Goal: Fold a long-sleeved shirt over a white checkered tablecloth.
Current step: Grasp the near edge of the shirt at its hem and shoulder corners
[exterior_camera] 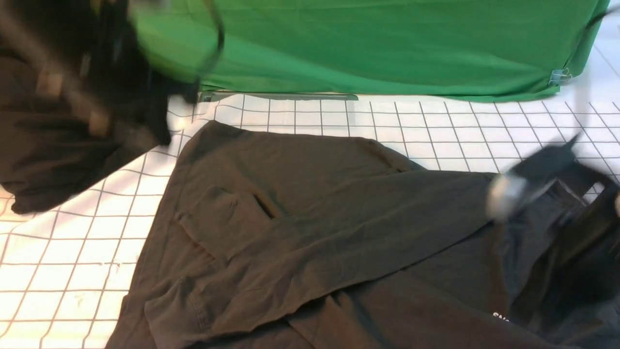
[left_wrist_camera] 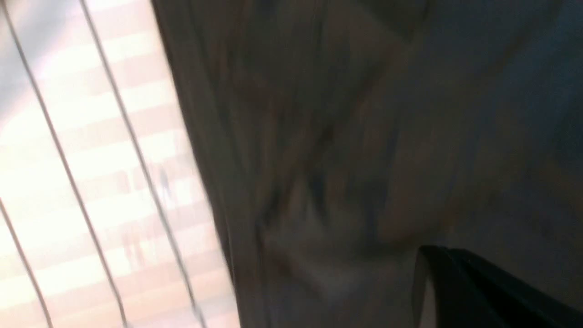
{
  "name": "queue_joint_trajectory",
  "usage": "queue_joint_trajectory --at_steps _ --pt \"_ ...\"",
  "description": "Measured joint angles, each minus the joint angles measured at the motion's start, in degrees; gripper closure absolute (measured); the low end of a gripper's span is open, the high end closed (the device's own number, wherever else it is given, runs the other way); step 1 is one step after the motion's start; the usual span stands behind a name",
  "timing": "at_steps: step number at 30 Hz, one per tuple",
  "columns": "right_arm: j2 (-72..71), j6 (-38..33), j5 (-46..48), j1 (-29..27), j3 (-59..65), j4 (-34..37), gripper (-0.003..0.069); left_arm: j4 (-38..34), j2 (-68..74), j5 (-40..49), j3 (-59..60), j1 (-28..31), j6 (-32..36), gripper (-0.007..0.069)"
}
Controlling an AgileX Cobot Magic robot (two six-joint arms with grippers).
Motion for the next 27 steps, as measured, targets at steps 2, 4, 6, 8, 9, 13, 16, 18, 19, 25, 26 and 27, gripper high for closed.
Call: queue_joint_trajectory --at_steps 2,4,6,8,9,13,16,18,19,25,26,27 --pt "0.0 0.0 -3.4 4.3 2.9 0.0 0.0555 1.0 -4.8 -0.3 8.8 -0.2 -2.9 0.0629" --pt "0.0 0.0 -5.2 6.4 4.4 0.0 0.0530 2.3 -8.5 -0.8 17.0 -0.2 -4.8 0.0629" --pt "0.0 0.4 -6.6 7.9 5.4 0.0 0.0509 3.3 -10.5 -1.5 21.7 -0.2 -5.7 0.0627" --pt "0.0 1.5 -9.5 9.5 6.2 0.1 0.0475 3.7 -14.7 -5.2 33.0 -0.2 -6.8 0.0620" --pt "0.0 2.0 -10.5 9.7 6.2 0.1 0.0468 3.4 -15.7 -6.1 34.7 -0.2 -6.9 0.0613" --pt "0.0 2.6 -13.0 9.7 6.2 -0.1 0.0451 3.7 -17.6 -9.2 41.6 -0.2 -7.3 0.0542" --pt "0.0 2.6 -14.0 9.7 6.2 -0.1 0.0443 3.9 -17.7 -10.9 42.3 -0.2 -7.7 0.0417" --pt "0.0 2.6 -14.3 9.7 6.2 -0.1 0.0440 3.9 -17.7 -11.4 42.3 -0.2 -7.8 0.0323" --pt "0.0 2.6 -14.5 9.7 6.2 -0.1 0.0439 3.9 -17.6 -11.5 42.3 -0.2 -7.8 0.0277" --pt "0.0 2.6 -16.9 9.7 6.2 -0.1 0.0433 4.2 -11.7 -11.7 42.3 -0.2 -8.1 0.0132" --pt "0.0 2.6 -17.3 9.7 6.2 -0.1 0.0431 4.2 -10.2 -12.1 42.1 -0.2 -8.1 0.0127" --pt "0.0 2.6 -17.8 9.7 6.2 -0.1 0.0430 3.9 -8.8 -12.8 41.9 -0.2 -8.2 0.0126"
